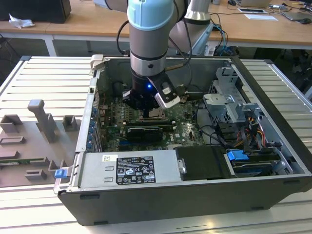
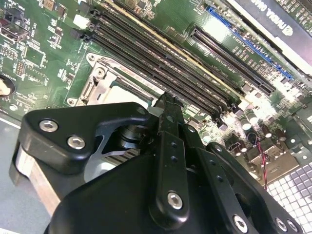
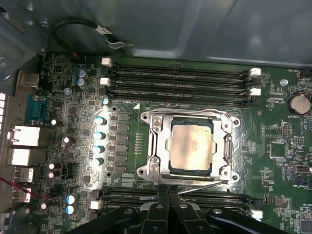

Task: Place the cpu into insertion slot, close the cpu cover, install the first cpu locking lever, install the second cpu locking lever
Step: 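Install the second cpu locking lever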

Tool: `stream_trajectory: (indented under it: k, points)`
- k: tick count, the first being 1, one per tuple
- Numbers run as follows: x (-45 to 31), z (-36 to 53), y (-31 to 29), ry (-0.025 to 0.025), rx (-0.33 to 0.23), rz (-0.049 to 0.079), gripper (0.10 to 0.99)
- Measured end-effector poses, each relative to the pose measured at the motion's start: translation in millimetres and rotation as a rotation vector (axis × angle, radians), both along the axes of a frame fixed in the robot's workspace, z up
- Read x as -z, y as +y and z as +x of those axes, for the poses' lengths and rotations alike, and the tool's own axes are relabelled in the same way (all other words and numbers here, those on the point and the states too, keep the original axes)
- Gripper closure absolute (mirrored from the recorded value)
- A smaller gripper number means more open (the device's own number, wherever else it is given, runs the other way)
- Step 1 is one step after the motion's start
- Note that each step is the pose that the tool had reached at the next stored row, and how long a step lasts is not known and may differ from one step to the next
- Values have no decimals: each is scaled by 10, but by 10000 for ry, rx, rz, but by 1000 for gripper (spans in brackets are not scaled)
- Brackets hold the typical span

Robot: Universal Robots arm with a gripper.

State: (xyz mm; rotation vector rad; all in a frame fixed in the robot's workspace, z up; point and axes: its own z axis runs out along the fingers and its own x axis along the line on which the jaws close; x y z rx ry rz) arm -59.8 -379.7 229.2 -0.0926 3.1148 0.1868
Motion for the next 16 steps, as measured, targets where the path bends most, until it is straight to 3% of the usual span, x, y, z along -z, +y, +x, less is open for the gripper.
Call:
stream_trajectory:
  k: [3, 7, 8, 12, 14, 15, 16]
  points:
    - [9, -42, -8, -2, -1, 14, 980]
    - [125, -72, -7, 0, -5, 56, 980]
    - [135, -74, -7, -1, -7, 200, 980]
    - [157, -78, -13, -1, -14, 491, 980]
    - [168, -81, -41, -2, -44, 707, 980]
    - [168, -95, -82, 0, -54, 794, 980]
    - [168, -103, -94, 1, -53, 797, 980]
